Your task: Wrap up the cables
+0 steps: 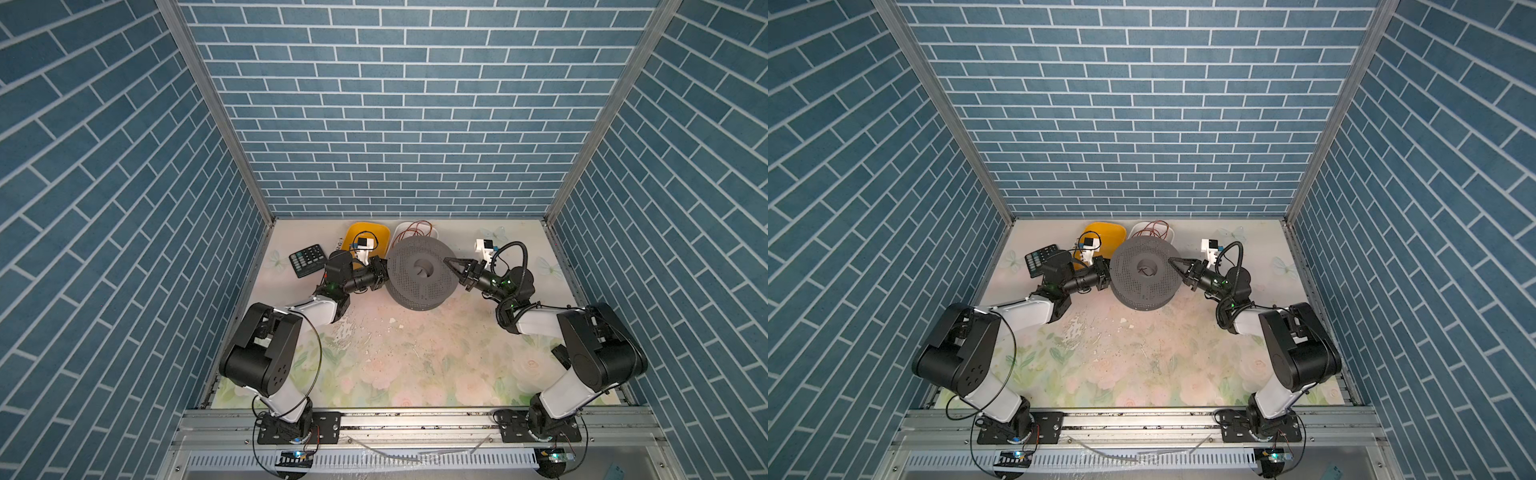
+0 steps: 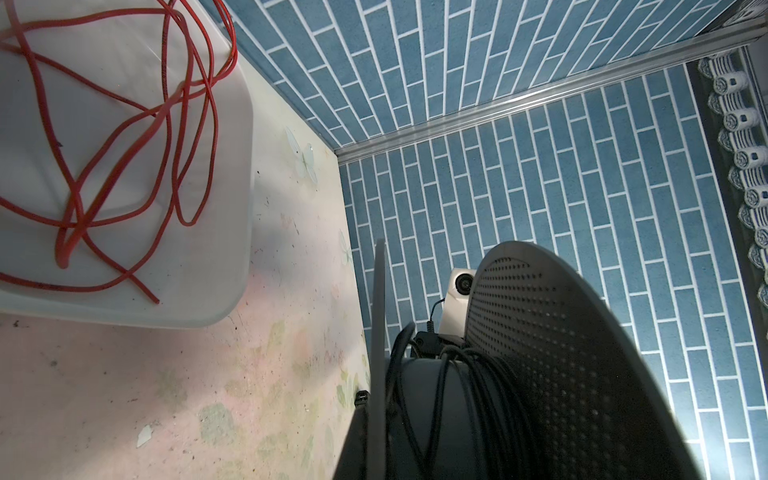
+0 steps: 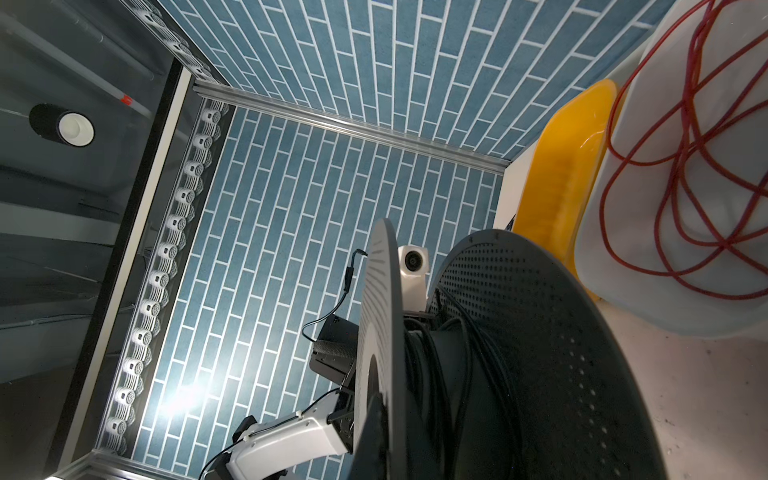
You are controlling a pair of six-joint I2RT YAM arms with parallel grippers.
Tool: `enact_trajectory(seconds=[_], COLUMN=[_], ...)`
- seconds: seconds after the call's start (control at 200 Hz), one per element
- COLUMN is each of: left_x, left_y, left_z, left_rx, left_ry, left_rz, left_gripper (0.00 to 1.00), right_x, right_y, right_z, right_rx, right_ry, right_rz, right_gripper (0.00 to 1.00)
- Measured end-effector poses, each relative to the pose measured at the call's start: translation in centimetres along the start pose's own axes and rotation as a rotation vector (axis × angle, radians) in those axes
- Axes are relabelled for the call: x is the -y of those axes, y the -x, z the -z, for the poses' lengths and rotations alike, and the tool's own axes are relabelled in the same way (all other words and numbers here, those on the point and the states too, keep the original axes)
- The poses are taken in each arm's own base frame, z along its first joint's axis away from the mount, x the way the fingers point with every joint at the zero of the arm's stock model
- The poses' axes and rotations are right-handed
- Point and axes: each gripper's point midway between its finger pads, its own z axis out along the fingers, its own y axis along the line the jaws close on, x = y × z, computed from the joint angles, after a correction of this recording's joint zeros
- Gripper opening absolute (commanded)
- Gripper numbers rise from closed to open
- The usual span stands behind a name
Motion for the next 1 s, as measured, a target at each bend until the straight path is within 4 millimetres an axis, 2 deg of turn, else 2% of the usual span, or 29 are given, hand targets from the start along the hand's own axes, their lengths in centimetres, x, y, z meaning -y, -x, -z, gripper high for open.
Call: enact_trajectory(seconds=[0.175,0.35,0.555,0.85,1.0], left_x=[-0.1,-0.4,-0.9,-1.5,-1.6], left_y=[0.0,0.0,-0.3,0.0,0.0], left_z=[0.1,0.5,0.7,0.5,0.5], left_rx=[0.000,0.006,0.010,0.021,0.021], left_ry=[0.005,0.010,0.012,-0.008,-0.008], left_rz=[0.003,0.013,0.033,0.071,0.074], left_gripper=[0.09,0.11,0.18,0.19,0.23], right_x=[0.0,0.0,-0.1,-0.1,-0.1], right_y=[0.1,0.1,0.1,0.6,0.8], right_z=[0.0,0.0,0.0,0.1,0.2], right_rx=[0.005,0.010,0.008,0.026,0.032], right_ry=[-0.001,-0.001,0.002,0.004,0.003], right_rz=[-0.018,-0.026,-0.041,-0.034,-0.034], right_gripper=[0.00,0.00,0.00,0.00,0.00])
